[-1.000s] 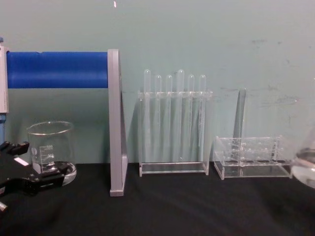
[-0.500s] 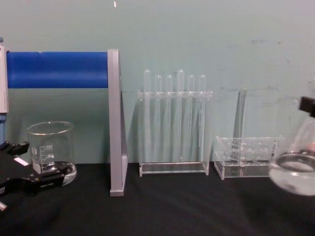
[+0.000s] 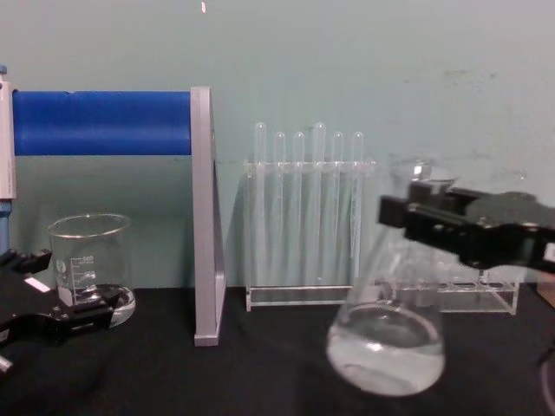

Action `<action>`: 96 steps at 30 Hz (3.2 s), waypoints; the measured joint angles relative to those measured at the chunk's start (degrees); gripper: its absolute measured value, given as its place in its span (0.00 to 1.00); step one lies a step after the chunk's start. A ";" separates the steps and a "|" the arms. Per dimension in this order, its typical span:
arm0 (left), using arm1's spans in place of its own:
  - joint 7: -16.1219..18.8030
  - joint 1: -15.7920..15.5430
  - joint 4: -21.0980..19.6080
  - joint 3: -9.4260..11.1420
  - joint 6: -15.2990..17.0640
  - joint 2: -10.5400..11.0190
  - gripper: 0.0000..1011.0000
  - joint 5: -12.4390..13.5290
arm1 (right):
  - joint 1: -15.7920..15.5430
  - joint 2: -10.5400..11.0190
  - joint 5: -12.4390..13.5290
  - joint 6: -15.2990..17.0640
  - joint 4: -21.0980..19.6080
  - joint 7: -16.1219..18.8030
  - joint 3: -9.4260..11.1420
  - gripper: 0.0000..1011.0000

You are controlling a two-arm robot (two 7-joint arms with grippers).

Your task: Grasp the erlenmeyer flask with one hand, shake it three times, then place it back.

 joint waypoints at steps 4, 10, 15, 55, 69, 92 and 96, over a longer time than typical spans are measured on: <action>0.00 0.00 0.00 0.00 0.00 0.00 0.99 0.00 | 0.81 0.30 0.51 0.03 -0.27 1.94 -2.21 0.44; 0.00 0.00 0.00 0.00 0.00 0.00 0.99 0.00 | 1.38 0.79 1.05 -0.05 -0.45 2.77 -3.71 0.44; 0.00 0.00 0.00 0.00 0.00 0.00 0.99 0.00 | 1.59 1.21 1.47 -0.42 -0.29 1.95 -3.93 0.44; 0.00 0.00 0.00 0.00 0.00 0.00 0.99 0.00 | -3.58 0.13 -1.04 0.14 1.05 -11.51 11.09 0.44; 0.00 0.00 0.00 0.00 0.00 0.00 0.99 0.00 | 0.15 -0.70 -0.57 1.05 0.39 -1.95 1.92 0.44; 0.00 0.00 0.00 0.00 0.00 0.00 0.99 0.00 | 1.13 1.11 1.72 -0.04 -0.62 -1.12 -2.31 0.44; 0.00 0.00 -0.01 0.00 0.00 0.00 0.99 0.00 | 0.49 1.30 1.82 -0.23 -0.53 -3.46 -0.63 0.44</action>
